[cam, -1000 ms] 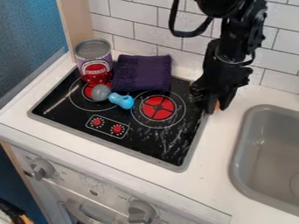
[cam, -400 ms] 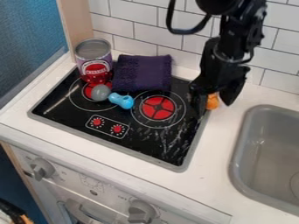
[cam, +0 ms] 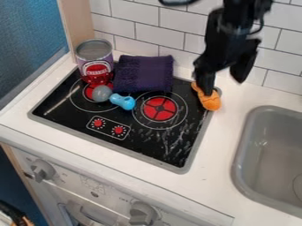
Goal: Move the fish in the top right side of the stove
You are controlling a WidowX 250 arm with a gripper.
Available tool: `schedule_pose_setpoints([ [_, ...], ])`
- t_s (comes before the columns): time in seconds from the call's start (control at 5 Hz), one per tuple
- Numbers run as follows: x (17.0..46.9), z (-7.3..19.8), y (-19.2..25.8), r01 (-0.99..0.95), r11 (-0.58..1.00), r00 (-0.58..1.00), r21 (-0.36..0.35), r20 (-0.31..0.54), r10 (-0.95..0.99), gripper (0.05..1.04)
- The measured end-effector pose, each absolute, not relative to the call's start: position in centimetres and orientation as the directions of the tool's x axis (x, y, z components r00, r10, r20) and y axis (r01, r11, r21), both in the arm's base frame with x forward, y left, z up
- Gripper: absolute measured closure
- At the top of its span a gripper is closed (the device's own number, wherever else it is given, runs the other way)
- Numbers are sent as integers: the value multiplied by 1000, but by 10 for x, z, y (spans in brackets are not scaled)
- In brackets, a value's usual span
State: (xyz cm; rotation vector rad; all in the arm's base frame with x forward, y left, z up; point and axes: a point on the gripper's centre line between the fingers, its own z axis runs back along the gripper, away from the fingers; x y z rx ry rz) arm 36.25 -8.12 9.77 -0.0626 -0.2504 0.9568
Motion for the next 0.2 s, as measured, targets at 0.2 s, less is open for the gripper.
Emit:
schedule_pose_setpoints([
  [0.2, 353, 114, -71, -826, 525, 491, -205, 196, 849, 84],
])
